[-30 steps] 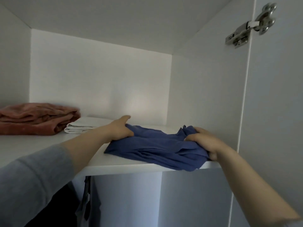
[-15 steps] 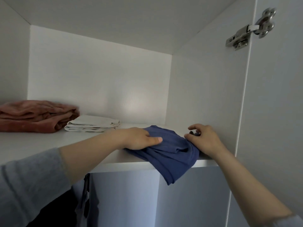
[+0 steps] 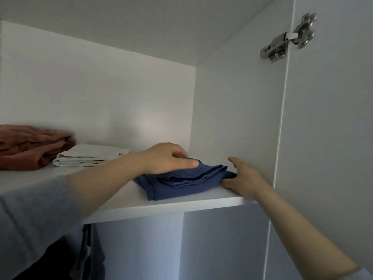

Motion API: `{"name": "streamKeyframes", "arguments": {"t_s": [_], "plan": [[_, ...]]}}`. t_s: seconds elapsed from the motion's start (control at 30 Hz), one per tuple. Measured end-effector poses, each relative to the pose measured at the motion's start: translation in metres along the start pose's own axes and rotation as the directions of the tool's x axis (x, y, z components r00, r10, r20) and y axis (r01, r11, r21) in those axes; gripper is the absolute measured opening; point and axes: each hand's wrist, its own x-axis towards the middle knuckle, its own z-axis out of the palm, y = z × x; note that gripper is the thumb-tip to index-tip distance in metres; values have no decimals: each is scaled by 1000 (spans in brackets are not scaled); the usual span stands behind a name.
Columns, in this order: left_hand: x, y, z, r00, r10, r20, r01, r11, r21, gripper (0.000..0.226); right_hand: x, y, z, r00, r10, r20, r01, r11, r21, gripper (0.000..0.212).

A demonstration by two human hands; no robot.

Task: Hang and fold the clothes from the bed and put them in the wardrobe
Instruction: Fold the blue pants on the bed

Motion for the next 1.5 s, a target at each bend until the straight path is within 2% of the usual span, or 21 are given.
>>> {"name": "streamKeyframes", "arguments": {"t_s": [0.07,0.13,0.2,0.27,0.3,0.33,0.4,0.43,0.47,0.5,0.57,0.67,0.73,0.77,0.83,0.87,0.9,0.97,1.03,1.27,1.5], "plan": [[-8,18,17,972,1,235,-18,998,68,78,8,0,5,996,88,-16,-89,984,-155,59],[-7,16,31,944,-23,329,-36,984,174,57,16,-5,4,994,111,-7,-110,971,-213,26],[-6,9,32,966,-33,255,-14,984,179,33,24,-11,3,992,124,30,-123,992,-33,16],[-4,4,24,985,-85,150,75,995,72,31,31,-21,6,991,133,24,-134,932,337,9],[-2,1,19,988,-132,78,136,989,-49,32,33,-25,7,990,112,-87,-63,895,441,13],[0,-4,13,979,-204,17,203,956,-212,34,34,-28,7,965,43,-257,77,896,437,15],[-1,-15,-1,931,-359,65,330,753,-569,38,30,-30,6,815,-229,-533,360,920,156,14],[-5,-21,-6,908,-392,146,385,645,-661,41,26,-29,5,755,-388,-528,438,898,-34,16],[-9,-27,-9,897,-389,211,422,608,-673,41,23,-25,5,757,-501,-420,468,864,-188,17],[-12,-32,-9,897,-368,244,434,638,-636,40,21,-21,4,816,-518,-257,441,845,-303,18],[-17,-33,-6,916,-294,274,397,772,-496,32,16,-15,2,941,-338,-33,289,848,-445,21],[-21,-32,-11,915,-200,350,335,860,-384,26,9,-14,-3,976,-190,-104,173,973,-153,30],[-25,-30,-19,880,-159,447,339,871,-357,44,6,-19,-4,955,-147,-257,163,986,41,41],[-24,-29,-22,886,-162,435,323,888,-327,55,6,-24,-4,939,-134,-316,178,977,116,43],[-21,-26,-22,946,-180,270,259,919,-295,56,5,-38,-2,942,-150,-300,229,942,245,36],[-19,-25,-21,966,-174,189,216,949,-230,51,3,-46,1,959,-184,-215,240,931,276,34],[-18,-26,-18,970,-161,183,180,979,-94,50,2,-51,6,972,-219,-86,234,935,267,37],[-20,-27,-11,921,-156,357,105,982,159,57,0,-57,19,943,-245,224,227,968,103,48],[-16,-33,-4,860,-188,474,77,967,243,65,2,-57,29,887,-196,417,243,968,-61,45],[13,-61,4,850,-95,518,-159,891,425,53,20,-60,40,874,-130,468,207,972,-116,39],[58,-103,14,871,-64,487,-209,850,484,45,63,-60,59,839,-100,535,243,948,-205,47]]}}
